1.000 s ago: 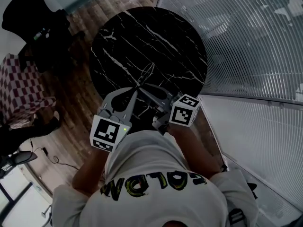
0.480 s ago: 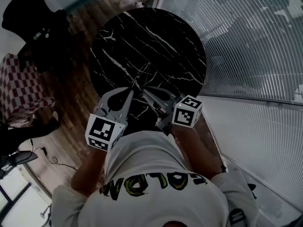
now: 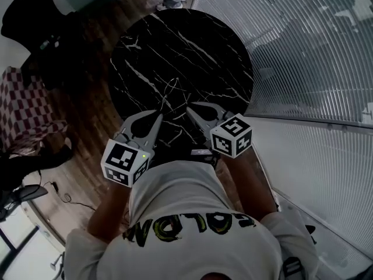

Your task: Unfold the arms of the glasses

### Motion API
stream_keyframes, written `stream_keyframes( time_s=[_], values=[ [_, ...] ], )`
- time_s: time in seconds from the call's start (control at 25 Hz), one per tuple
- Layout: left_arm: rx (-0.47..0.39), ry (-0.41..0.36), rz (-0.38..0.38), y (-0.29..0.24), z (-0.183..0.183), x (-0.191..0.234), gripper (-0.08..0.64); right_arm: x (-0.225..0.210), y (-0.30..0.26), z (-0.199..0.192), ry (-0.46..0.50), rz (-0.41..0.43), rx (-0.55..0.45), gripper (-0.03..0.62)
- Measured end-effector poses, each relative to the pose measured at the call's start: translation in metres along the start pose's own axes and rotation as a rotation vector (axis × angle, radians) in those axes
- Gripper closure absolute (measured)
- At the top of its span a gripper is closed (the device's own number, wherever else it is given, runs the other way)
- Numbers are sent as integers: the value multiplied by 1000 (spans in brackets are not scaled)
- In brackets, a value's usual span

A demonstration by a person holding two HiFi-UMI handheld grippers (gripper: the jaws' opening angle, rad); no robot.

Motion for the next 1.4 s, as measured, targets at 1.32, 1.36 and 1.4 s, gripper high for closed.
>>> stream_keyframes(
  time_s=[1.32, 1.36, 1.4],
  values=[
    [10, 127, -12, 7, -10, 1, 555, 20, 30, 27, 616, -129, 77, 508],
    [10, 127, -12, 6, -10, 2, 555, 30, 30, 28, 642, -107, 76, 508],
    [10, 127, -13, 6, -10, 3, 555, 39, 28, 27, 667, -82, 83, 508]
  ],
)
Point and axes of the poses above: the fingertips, and each gripper's own axes: y backward along the fingers, x to its left, z out of its top, the point moved 4 cm from there along y, backward along the fingers
